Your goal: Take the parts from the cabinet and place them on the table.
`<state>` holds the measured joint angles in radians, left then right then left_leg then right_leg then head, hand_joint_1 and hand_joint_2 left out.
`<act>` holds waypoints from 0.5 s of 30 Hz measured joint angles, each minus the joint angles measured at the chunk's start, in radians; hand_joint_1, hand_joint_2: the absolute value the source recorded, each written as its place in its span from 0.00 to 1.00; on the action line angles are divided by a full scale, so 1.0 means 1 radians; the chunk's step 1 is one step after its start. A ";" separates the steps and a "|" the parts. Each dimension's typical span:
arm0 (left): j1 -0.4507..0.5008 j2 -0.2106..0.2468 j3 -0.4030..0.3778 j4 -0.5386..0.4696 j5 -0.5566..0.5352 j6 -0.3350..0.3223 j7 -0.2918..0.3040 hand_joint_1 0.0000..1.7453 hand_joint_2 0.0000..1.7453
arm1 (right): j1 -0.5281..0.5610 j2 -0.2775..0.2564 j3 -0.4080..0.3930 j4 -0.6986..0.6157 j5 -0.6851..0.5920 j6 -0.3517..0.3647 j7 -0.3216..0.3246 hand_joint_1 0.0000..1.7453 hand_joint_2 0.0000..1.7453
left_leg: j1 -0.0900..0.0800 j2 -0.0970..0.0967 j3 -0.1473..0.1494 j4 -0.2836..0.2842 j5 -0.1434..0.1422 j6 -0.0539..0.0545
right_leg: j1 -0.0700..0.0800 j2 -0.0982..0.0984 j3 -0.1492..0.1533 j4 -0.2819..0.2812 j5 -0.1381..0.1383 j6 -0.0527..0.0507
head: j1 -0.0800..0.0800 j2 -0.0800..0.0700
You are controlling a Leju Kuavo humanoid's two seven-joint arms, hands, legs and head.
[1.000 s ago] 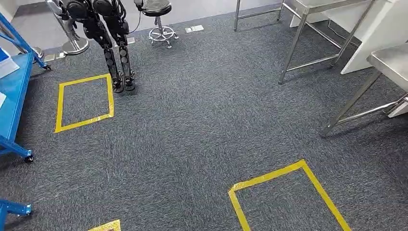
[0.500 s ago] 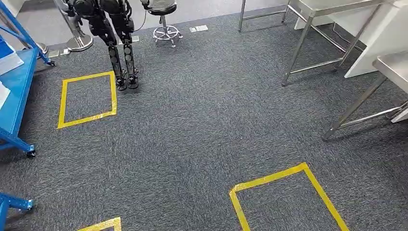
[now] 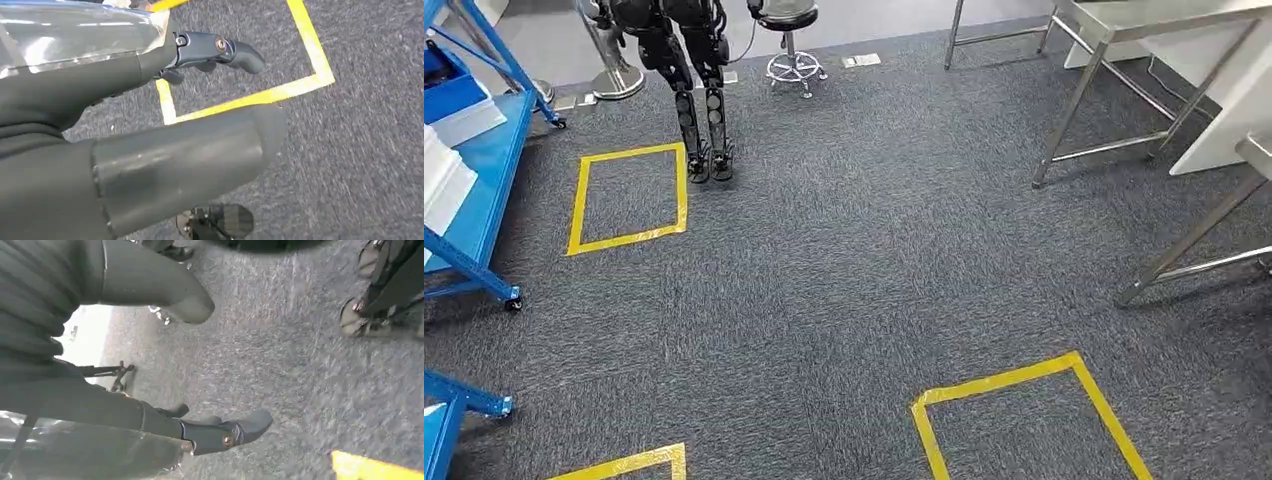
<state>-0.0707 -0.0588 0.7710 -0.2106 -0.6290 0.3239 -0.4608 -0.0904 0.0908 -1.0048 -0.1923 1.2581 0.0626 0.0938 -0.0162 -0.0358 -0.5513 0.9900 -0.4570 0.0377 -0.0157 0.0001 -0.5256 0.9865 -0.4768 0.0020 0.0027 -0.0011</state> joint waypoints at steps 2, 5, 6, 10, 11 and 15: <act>0.000 0.000 0.000 0.000 -0.003 -0.001 0.000 0.00 0.00 | -0.001 -0.001 0.000 0.000 0.002 -0.001 -0.002 0.00 1.00 | 0.006 0.017 -0.021 0.057 -0.044 -0.015 | -0.004 -0.003 0.002 -0.002 0.001 -0.009 | -0.005 0.000; 0.000 0.000 0.000 0.000 -0.005 -0.002 0.000 0.00 0.00 | 0.000 -0.002 0.001 0.000 0.003 -0.001 -0.003 0.00 1.00 | 0.021 0.028 -0.139 0.292 -0.149 -0.034 | 0.003 -0.010 0.001 -0.002 0.000 -0.015 | -0.006 0.000; 0.001 0.000 0.000 0.000 -0.005 -0.002 0.000 0.00 0.00 | 0.001 -0.002 0.001 0.000 0.003 -0.001 -0.003 0.00 1.00 | 0.025 0.029 -0.160 0.323 -0.150 -0.035 | 0.004 -0.012 0.001 -0.002 -0.001 -0.016 | -0.006 0.000; 0.000 0.000 0.000 0.000 -0.007 -0.002 0.000 0.00 0.00 | -0.001 -0.001 0.001 0.000 0.003 -0.001 -0.004 0.00 1.00 | 0.026 0.045 -0.037 0.062 0.005 -0.023 | 0.006 -0.018 0.008 -0.002 -0.003 -0.016 | -0.006 0.000; -0.002 0.001 0.000 0.000 -0.007 -0.002 0.000 0.00 0.00 | -0.001 0.000 0.002 0.000 0.003 -0.001 -0.004 0.00 1.00 | 0.020 0.064 -0.011 0.006 0.003 -0.014 | 0.008 -0.018 0.008 -0.002 -0.004 -0.014 | -0.006 0.000; -0.003 0.006 0.000 0.000 -0.008 -0.002 0.001 0.00 0.00 | -0.002 0.003 0.002 0.000 0.003 -0.001 -0.004 0.00 1.00 | 0.006 0.046 -0.014 -0.002 0.005 0.008 | 0.010 -0.030 0.010 -0.012 -0.004 0.005 | -0.006 0.000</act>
<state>-0.0741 -0.0530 0.7706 -0.2106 -0.6371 0.3223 -0.4601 -0.0919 0.0939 -1.0033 -0.1926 1.2612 0.0618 0.0897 -0.0098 0.0103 -0.5656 0.9884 -0.4520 0.0454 -0.0061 -0.0296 -0.5152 0.9749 -0.4807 0.0065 -0.0034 -0.0011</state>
